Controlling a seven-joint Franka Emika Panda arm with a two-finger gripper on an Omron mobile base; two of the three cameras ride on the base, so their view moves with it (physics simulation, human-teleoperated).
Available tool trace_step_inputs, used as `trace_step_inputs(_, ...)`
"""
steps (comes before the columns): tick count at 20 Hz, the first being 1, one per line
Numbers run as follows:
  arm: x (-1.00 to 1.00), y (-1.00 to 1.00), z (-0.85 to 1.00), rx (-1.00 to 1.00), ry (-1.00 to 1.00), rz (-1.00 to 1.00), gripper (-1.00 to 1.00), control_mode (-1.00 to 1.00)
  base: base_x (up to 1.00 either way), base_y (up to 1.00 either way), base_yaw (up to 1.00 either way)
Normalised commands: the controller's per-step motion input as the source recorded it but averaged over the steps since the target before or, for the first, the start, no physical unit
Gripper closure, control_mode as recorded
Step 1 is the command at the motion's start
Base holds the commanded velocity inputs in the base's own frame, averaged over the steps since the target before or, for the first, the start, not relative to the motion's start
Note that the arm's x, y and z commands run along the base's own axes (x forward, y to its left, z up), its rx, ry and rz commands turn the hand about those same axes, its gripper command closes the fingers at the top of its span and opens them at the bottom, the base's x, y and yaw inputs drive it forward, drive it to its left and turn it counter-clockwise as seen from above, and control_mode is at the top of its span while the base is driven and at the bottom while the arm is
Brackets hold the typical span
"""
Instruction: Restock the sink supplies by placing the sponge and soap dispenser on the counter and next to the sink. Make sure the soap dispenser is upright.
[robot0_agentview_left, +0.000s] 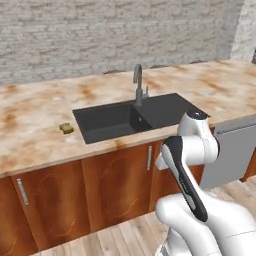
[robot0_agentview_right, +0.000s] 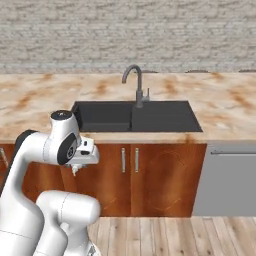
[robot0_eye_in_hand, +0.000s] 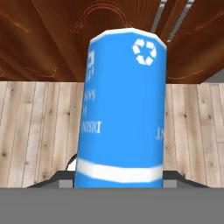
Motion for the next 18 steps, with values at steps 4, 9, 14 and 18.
trace_step_inputs(4,0.00,0.00,0.00,0.00,0.00,0.00,1.00,1.00,0.58,-1.00,0.29)
trace_step_inputs(9,0.00,0.00,0.00,0.00,0.00,0.00,1.00,1.00,0.63,-1.00,0.29)
trace_step_inputs(14,0.00,0.00,0.00,0.00,0.00,0.00,1.00,1.00,0.65,-1.00,0.28)
trace_step_inputs(18,0.00,0.00,0.00,0.00,0.00,0.00,1.00,1.00,0.63,-0.96,0.27)
